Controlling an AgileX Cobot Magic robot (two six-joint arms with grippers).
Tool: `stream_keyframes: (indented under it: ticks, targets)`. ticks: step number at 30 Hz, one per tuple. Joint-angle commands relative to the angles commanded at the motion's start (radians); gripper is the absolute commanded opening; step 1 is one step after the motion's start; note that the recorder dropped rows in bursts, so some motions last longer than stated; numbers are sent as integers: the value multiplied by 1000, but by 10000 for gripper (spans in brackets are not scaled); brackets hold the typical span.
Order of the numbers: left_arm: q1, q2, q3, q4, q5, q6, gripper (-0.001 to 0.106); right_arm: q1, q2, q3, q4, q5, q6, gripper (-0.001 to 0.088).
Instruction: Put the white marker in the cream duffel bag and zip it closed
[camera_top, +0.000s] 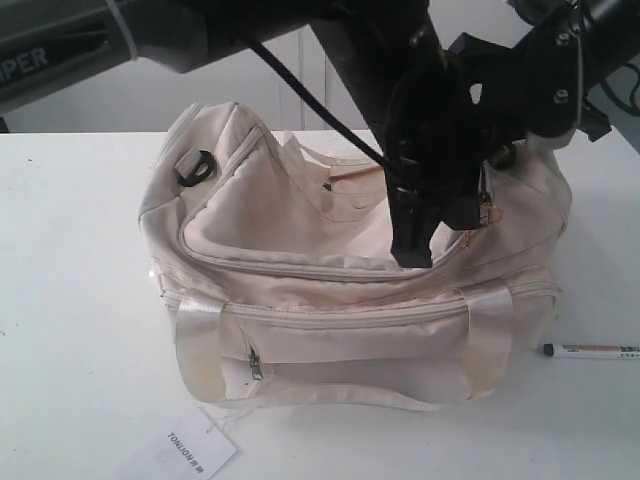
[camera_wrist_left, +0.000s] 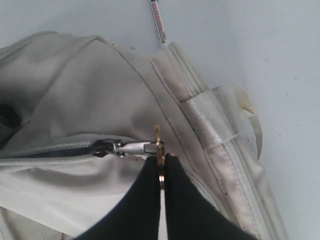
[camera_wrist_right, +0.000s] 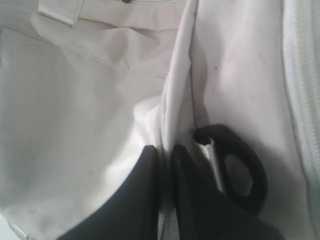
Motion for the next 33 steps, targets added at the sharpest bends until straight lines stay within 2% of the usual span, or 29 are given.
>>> stream_keyframes:
  ticks: [9, 33]
  targets:
    - [0, 0, 23, 16, 12, -4, 0, 0, 0, 0, 0, -12, 0, 0]
    - [0, 1, 28, 49, 157, -1, 0, 0, 0, 0, 0, -77, -47, 0]
